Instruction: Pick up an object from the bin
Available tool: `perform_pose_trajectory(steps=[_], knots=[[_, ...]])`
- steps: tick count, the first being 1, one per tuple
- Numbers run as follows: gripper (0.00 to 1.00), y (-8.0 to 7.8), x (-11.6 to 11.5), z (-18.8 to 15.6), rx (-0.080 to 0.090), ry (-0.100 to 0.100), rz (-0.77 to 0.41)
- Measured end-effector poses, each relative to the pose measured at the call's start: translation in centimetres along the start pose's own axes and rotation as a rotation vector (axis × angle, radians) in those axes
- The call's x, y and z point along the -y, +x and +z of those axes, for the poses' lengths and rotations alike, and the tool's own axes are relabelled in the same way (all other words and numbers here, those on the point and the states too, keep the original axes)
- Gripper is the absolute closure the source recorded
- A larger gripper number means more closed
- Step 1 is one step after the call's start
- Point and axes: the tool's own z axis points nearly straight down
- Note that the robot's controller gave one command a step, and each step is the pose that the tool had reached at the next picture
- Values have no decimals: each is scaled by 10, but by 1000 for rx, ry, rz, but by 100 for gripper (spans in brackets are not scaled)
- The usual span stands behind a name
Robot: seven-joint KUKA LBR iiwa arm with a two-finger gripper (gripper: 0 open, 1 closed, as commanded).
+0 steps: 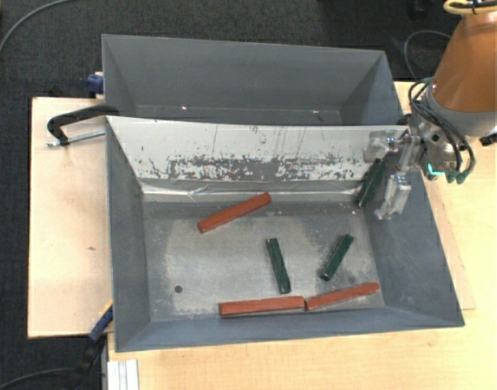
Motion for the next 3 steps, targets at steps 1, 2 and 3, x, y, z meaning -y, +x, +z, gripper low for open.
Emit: perform_pose_trajectory(steps=[1,2,3], knots=[[0,-13,-32,70,-7,-2,198],[0,73,3,166,-13,0,267],[0,71,-5,171,0,0,183]])
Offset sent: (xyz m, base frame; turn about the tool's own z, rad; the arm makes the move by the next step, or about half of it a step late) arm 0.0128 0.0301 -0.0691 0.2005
